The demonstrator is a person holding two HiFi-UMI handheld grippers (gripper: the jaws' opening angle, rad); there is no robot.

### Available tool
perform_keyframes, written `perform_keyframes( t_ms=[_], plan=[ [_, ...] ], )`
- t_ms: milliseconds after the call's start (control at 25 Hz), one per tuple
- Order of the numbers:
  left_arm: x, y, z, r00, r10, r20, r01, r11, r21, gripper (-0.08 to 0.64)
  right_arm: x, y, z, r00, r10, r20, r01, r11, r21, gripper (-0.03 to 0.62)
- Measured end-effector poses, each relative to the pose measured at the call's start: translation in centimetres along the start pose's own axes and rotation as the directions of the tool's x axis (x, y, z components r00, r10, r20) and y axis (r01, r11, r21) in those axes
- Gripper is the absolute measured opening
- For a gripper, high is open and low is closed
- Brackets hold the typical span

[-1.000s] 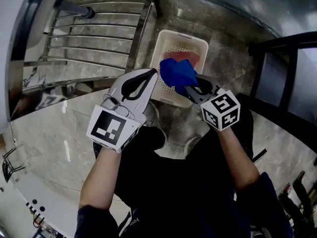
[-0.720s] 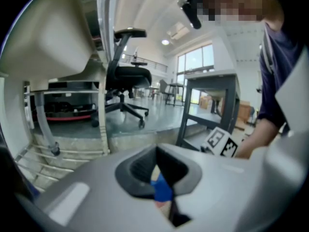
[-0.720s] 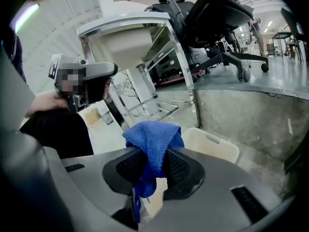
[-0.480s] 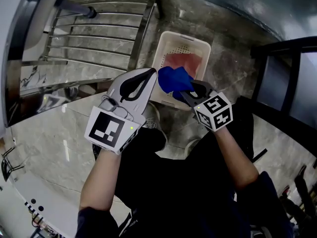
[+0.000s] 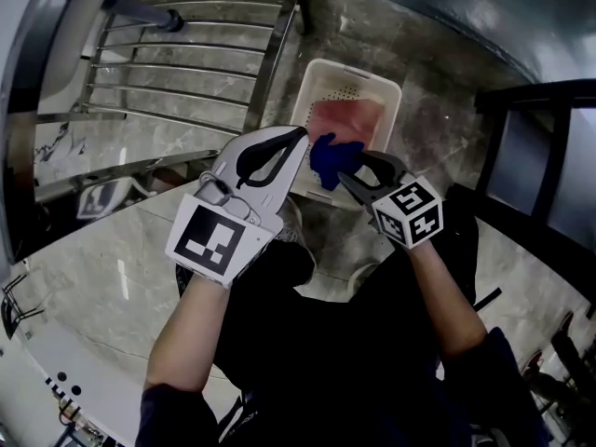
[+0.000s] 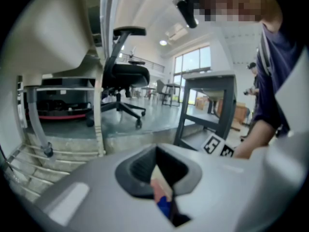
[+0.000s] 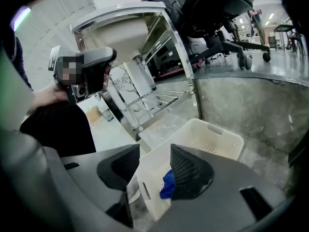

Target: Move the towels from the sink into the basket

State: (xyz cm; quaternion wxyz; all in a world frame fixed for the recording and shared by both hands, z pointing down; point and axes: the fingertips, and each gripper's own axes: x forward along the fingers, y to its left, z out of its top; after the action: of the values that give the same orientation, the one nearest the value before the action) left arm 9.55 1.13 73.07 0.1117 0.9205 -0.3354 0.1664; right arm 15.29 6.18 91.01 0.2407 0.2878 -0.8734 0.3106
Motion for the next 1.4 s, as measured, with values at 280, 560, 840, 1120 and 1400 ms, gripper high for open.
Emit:
perform_keyframes(
  t_ms=[280,560,840,1120,1400],
  plan=[
    [2.0,0.2,-1.2,0.993,-0.059,-0.102,0.07,0.992,0.109,0.003,-3.2,-0.9,2.3,0.998,-0.067,0.004,0.066,0.993,0.096,0.187],
    [-0.5,-3.3,3.9,0.98,-0.104,-0.172,0.129,0.982,0.136,0.003,-11.8,4.4,9.3,0.997,-0.083,0.002,0.082,0.985,0.153,0.171],
    [-6.1,-7.7,11.7,0.963,-0.154,-0.22,0.183,0.976,0.117,0.003,-20.0,9.2,16.4,0.997,-0.076,0.022,0.071,0.982,0.172,0.128],
    [-10.1,-9.1,19.1,0.966,-0.129,-0.225,0.154,0.984,0.094,0.003,-26.1,12.3,22.5,0.995,-0.083,0.05,0.074,0.985,0.156,0.085],
    [-13.8,-9.5,25.6,0.971,-0.072,-0.229,0.1,0.989,0.113,0.003,-31.4,14.8,27.6,0.991,-0.07,0.114,0.053,0.988,0.145,0.023]
  ],
)
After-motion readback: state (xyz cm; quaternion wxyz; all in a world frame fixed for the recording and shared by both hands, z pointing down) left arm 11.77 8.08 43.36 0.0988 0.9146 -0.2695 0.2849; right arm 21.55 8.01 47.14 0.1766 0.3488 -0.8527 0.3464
